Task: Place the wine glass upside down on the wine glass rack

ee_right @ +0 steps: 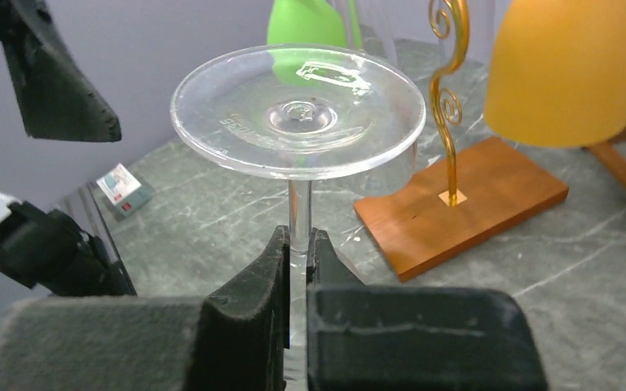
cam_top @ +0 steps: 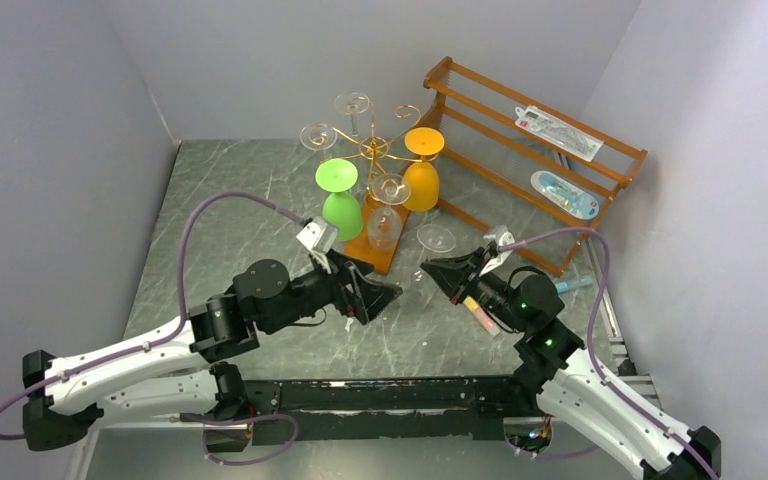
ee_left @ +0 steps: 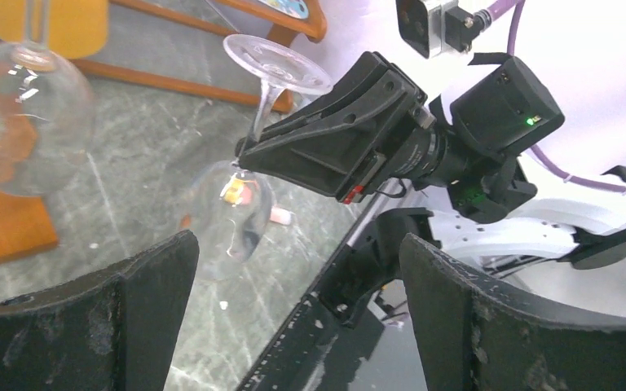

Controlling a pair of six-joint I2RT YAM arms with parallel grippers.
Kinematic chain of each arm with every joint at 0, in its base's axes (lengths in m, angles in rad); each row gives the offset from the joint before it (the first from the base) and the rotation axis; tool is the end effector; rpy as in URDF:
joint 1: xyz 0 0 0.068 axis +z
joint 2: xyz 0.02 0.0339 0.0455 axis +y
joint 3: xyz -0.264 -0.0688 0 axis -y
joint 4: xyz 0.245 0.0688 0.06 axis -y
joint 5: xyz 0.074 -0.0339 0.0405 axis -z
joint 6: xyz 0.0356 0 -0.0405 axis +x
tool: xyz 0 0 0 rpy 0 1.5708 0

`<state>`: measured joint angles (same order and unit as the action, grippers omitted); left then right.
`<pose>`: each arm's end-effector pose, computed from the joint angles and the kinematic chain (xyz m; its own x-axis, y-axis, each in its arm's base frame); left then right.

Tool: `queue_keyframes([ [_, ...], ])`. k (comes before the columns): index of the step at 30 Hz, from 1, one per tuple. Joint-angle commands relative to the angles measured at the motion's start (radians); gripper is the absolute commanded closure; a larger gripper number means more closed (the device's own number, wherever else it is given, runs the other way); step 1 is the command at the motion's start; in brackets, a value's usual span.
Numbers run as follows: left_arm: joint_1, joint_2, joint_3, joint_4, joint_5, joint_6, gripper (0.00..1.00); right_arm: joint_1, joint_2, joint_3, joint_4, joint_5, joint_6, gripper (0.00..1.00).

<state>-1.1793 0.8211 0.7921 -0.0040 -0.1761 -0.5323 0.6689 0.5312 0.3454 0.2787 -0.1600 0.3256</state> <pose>0.0805 -0.1785 0.3560 -0.4388 -0.2465 -0.8641 0.7202 0.4786 -0.5023 0.1165 0.0993 0.2711 -0.1667 0.2708 -0.9481 -0.7212 0.6222 0.3045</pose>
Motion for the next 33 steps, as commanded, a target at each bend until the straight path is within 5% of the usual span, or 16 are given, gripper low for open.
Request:
queue_keyframes([
  [1, -0.005, 0.046, 0.067, -0.059, 0.061, -0.147, 0.03, 0.005, -0.021, 0.048, 0.053, -0.108, -0.211, 1.0],
  [9, -0.004, 0.027, 0.026, -0.006, 0.012, -0.493, 0.03, 0.005, -0.021, 0.043, 0.096, -0.206, -0.25, 1.0],
  [18, 0.017, 0.011, -0.046, 0.22, 0.052, -0.641, 0.03, 0.005, -0.038, 0.036, 0.112, -0.273, -0.249, 1.0],
  [23, 0.08, 0.069, -0.047, 0.259, 0.132, -0.686, 0.06, 0.007, -0.016, 0.05, 0.106, -0.334, -0.256, 1.0],
  [29, 0.218, 0.168, -0.156, 0.568, 0.351, -0.864, 0.19, 0.009, -0.03, 0.054, 0.077, -0.367, -0.269, 1.0],
  [33, 0.224, 0.221, -0.146, 0.619, 0.394, -0.888, 0.21, 0.016, -0.011, 0.062, 0.059, -0.389, -0.279, 1.0],
])
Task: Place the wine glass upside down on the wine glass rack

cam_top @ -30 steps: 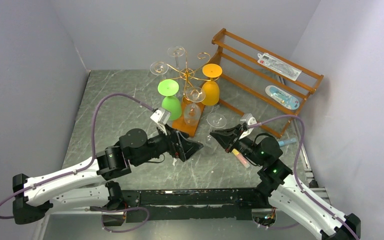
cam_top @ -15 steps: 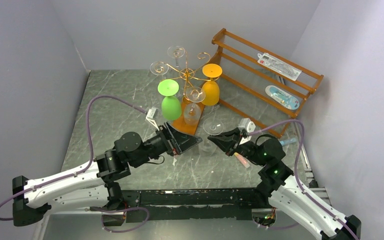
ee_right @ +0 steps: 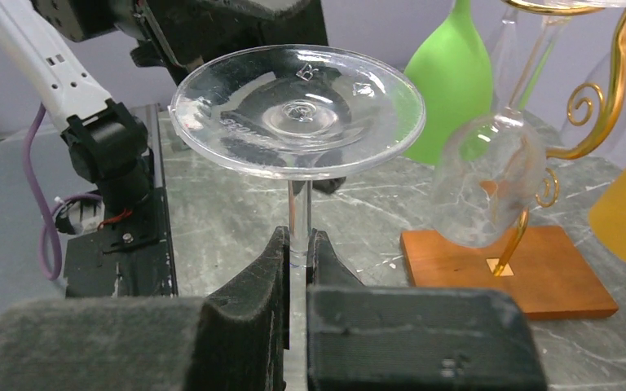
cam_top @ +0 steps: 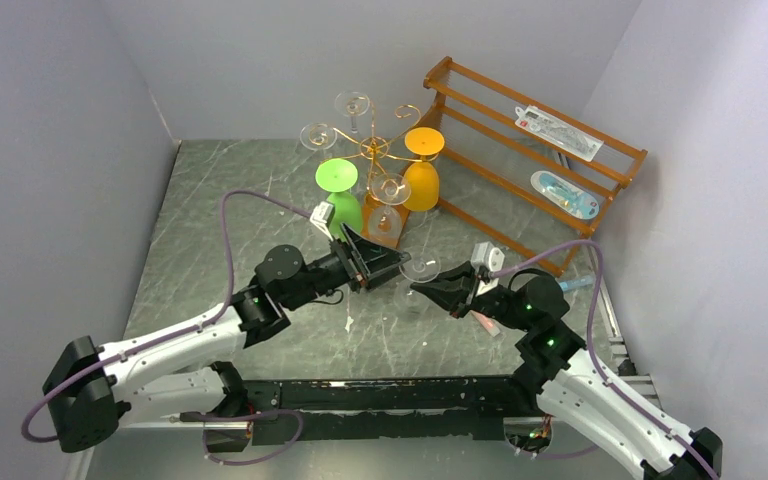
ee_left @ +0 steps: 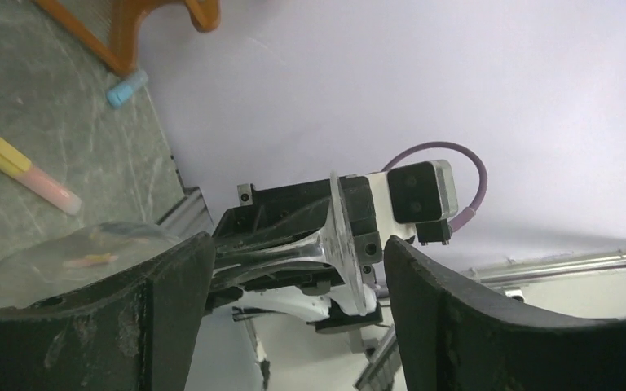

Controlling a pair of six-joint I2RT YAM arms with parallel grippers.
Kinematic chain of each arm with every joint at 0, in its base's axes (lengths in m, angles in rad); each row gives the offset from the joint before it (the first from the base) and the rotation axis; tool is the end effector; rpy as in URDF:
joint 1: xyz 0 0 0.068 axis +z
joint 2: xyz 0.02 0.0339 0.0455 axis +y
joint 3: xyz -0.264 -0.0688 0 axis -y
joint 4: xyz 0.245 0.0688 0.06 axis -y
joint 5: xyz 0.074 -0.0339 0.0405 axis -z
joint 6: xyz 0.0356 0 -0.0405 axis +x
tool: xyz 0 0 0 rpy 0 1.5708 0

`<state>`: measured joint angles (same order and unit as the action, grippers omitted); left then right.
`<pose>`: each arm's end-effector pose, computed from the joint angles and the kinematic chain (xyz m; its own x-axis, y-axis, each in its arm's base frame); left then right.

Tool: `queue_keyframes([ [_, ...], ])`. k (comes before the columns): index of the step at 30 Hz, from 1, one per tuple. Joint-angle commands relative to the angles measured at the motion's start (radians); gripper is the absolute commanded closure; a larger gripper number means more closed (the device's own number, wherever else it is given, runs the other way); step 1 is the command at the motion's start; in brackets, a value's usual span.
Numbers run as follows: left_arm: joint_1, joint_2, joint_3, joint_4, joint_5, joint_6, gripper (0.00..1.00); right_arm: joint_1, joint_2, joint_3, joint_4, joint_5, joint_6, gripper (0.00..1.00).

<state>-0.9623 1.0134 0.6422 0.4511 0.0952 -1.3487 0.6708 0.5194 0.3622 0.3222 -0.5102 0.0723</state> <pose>0.1341 -0.1985 0.3133 -0.8395 -0.4937 -0.2270 0.2364 0.0443 -0.9707 0.1034 0.1043 0.2827 0.0619 0.1296 -0.9896 -0.9267 0.3757 -0.0087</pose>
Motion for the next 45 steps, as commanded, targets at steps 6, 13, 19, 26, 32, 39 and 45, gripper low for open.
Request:
queue_keyframes([
  [6, 0.008, 0.003, 0.033, 0.073, 0.102, -0.03, 0.34, 0.027, 0.023, 0.051, 0.005, -0.035, -0.045, 1.0],
  [13, 0.025, -0.028, 0.047, -0.051, 0.119, 0.003, 0.6, 0.036, 0.036, 0.058, -0.002, -0.035, -0.056, 1.0],
  [19, 0.033, -0.01, 0.097, -0.125, 0.172, 0.061, 0.7, 0.037, 0.038, 0.061, -0.012, -0.053, -0.055, 1.0],
  [26, 0.033, 0.003, 0.155, -0.198, 0.215, 0.13, 0.95, 0.037, 0.043, 0.079, -0.021, -0.028, -0.004, 1.0],
  [32, 0.078, -0.092, 0.192, -0.4, 0.135, 0.209, 0.95, 0.036, 0.05, 0.109, -0.068, -0.075, 0.063, 0.43],
  [39, 0.098, -0.185, 0.381, -0.868, -0.133, 0.412, 0.95, 0.037, -0.001, 0.1, -0.057, -0.064, 0.096, 0.3],
  [45, 0.097, -0.202, 0.558, -1.157, -0.417, 0.539, 0.95, 0.037, -0.036, 0.102, -0.064, 0.006, 0.107, 0.28],
])
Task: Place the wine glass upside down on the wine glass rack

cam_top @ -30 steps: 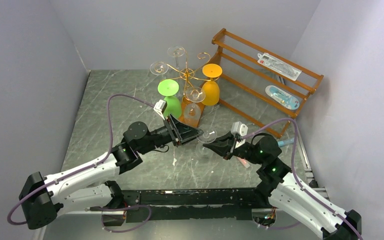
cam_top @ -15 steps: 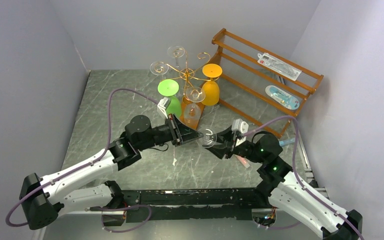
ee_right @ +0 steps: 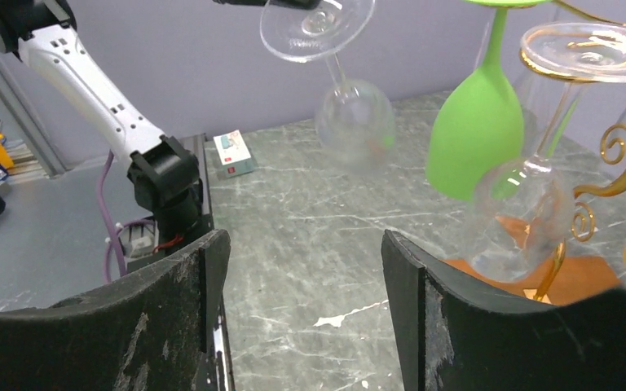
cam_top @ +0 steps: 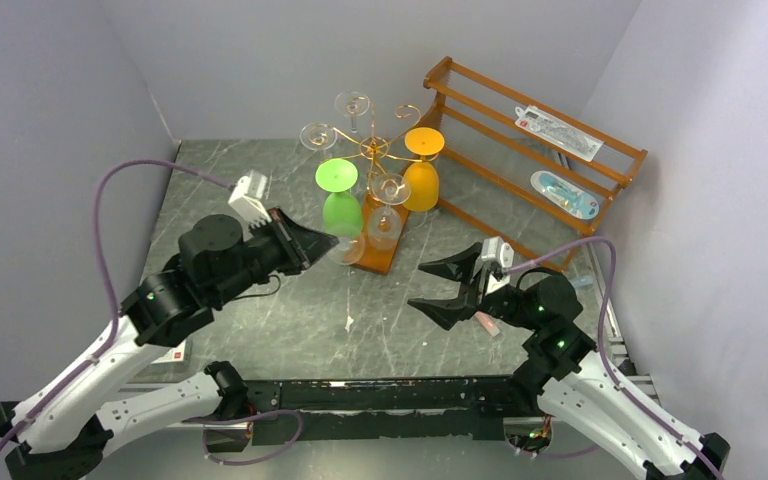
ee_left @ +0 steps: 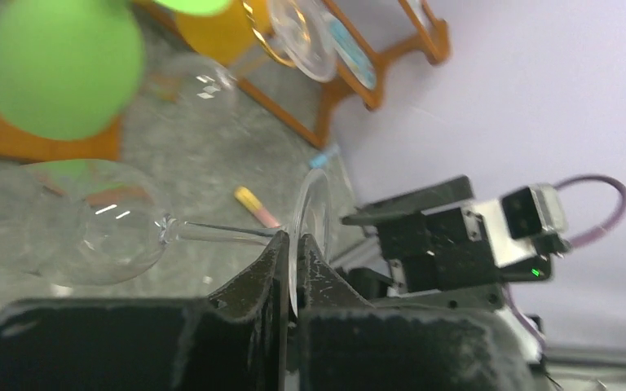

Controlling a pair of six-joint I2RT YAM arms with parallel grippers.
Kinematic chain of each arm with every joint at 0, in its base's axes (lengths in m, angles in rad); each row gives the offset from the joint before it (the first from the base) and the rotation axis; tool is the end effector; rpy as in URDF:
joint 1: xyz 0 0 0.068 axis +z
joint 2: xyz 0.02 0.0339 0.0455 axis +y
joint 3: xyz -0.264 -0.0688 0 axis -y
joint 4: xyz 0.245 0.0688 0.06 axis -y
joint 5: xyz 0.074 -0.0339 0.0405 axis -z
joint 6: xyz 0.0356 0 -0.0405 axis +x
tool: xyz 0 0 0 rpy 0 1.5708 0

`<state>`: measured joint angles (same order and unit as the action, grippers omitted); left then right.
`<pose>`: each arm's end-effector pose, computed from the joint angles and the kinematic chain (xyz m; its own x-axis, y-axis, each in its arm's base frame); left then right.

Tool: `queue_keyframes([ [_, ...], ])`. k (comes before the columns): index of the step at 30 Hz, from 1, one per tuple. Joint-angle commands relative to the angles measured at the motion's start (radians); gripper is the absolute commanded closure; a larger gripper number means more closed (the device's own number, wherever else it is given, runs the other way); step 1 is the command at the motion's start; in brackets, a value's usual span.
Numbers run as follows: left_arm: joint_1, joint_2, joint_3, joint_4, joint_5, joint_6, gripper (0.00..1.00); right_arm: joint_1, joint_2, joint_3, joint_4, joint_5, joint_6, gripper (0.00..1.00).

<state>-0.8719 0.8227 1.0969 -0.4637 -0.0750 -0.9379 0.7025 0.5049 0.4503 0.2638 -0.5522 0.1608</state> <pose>0.1098 -0.1266 0.4105 -0.6491 -0.4774 -0.5923 0.3258 0.5291 -0.7835 0.0939 0.1040 0.3094 0.0057 0.1834 -0.9830 -0.9550 0.2927 0.0491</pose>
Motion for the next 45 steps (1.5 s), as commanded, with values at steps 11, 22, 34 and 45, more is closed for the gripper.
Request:
queue_keyframes([
  [11, 0.006, 0.007, 0.393, -0.33, -0.693, 0.354, 0.95, 0.005, -0.023, 0.039, -0.052, 0.171, 0.046, 0.28],
  [22, 0.008, 0.287, 0.603, 0.097, -0.712, 0.672, 0.95, 0.005, -0.023, 0.038, -0.049, 0.188, 0.11, 0.28],
  [34, 0.008, 0.586, 0.863, 0.389, -0.267, 0.731, 0.95, 0.006, -0.057, 0.014, -0.056, 0.211, 0.147, 0.28],
  [45, 0.156, 0.836, 1.016, 0.506, 0.073, 0.553, 0.95, 0.006, -0.062, 0.012, -0.077, 0.175, 0.213, 0.28],
])
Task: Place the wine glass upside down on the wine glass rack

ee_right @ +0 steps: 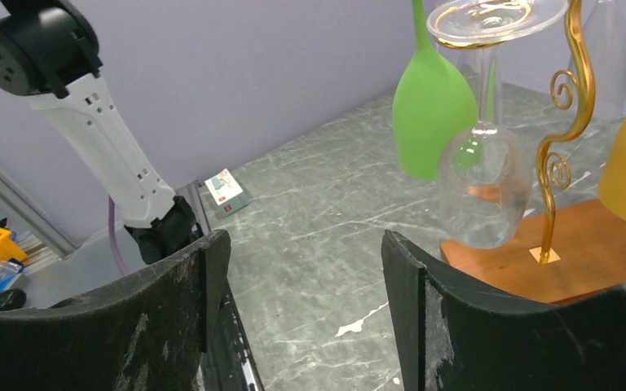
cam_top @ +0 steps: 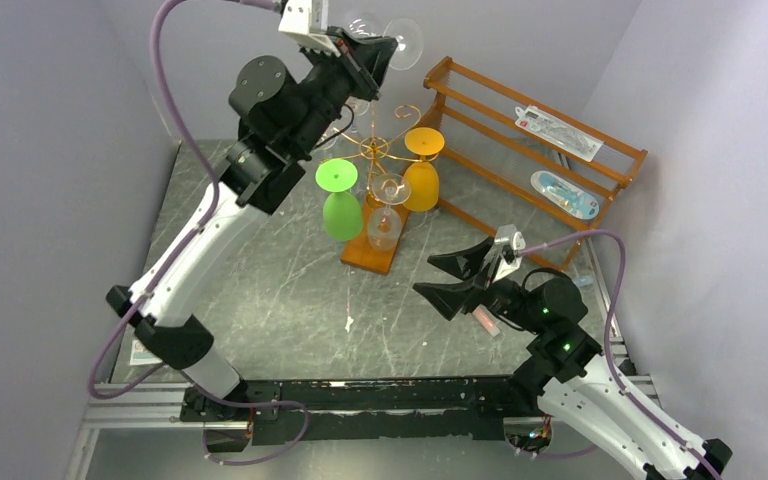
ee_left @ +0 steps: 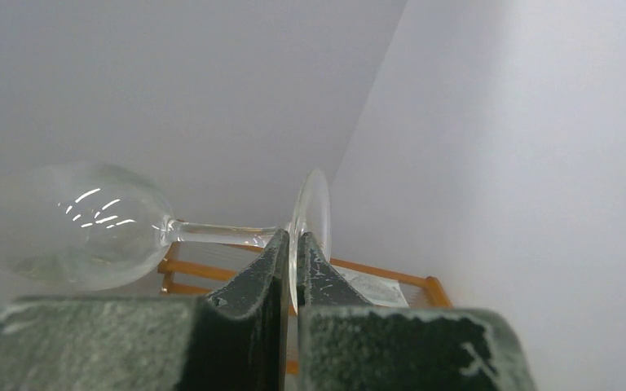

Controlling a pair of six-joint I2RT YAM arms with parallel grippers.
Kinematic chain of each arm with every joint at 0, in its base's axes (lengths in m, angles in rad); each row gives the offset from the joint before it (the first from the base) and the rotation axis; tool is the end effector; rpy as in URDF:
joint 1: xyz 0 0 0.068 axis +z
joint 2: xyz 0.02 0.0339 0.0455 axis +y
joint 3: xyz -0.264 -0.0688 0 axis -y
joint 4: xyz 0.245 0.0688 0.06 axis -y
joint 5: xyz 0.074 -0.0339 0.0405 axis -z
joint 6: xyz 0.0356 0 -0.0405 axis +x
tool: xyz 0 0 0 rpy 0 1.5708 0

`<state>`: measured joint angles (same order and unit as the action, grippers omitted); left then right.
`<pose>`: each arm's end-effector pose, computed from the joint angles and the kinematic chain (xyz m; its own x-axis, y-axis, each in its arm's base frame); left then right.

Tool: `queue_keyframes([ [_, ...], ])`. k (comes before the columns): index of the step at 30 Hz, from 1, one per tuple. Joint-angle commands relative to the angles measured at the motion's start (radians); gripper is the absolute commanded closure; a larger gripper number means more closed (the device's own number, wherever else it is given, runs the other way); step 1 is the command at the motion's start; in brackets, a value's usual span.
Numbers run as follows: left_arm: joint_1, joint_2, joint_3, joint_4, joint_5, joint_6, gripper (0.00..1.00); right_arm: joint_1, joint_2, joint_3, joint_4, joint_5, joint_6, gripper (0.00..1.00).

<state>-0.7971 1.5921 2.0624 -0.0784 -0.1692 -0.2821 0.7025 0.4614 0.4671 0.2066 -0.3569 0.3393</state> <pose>0.2263 -0.2230 0.5836 0.0903 -0.4852 -0.8698 0.6471 0.6924 -0.3190 0.0936 0.0956 0.3150 -0.1366 0.2930 -0.9463 -0.8702 0.4210 0.2559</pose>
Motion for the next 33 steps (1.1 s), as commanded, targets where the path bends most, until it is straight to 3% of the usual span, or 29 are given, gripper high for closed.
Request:
queue_keyframes([
  [1, 0.106, 0.085, 0.054, 0.138, 0.212, -0.136, 0.95, 0.006, -0.024, -0.005, -0.028, -0.02, 0.038, 0.28],
  [10, 0.261, 0.226, -0.017, 0.369, 0.464, -0.482, 0.95, 0.006, -0.102, -0.011, -0.063, -0.02, 0.07, 0.28],
  [23, 0.289, 0.345, 0.003, 0.363, 0.493, -0.722, 0.95, 0.005, -0.13, -0.011, -0.095, 0.003, 0.092, 0.28],
  [28, 0.288, 0.313, -0.093, 0.292, 0.386, -0.773, 0.95, 0.006, -0.152, -0.014, -0.107, 0.019, 0.091, 0.28],
  [33, 0.288, 0.3, -0.142, 0.274, 0.365, -0.787, 0.95, 0.005, -0.158, -0.018, -0.111, 0.014, 0.1, 0.28],
])
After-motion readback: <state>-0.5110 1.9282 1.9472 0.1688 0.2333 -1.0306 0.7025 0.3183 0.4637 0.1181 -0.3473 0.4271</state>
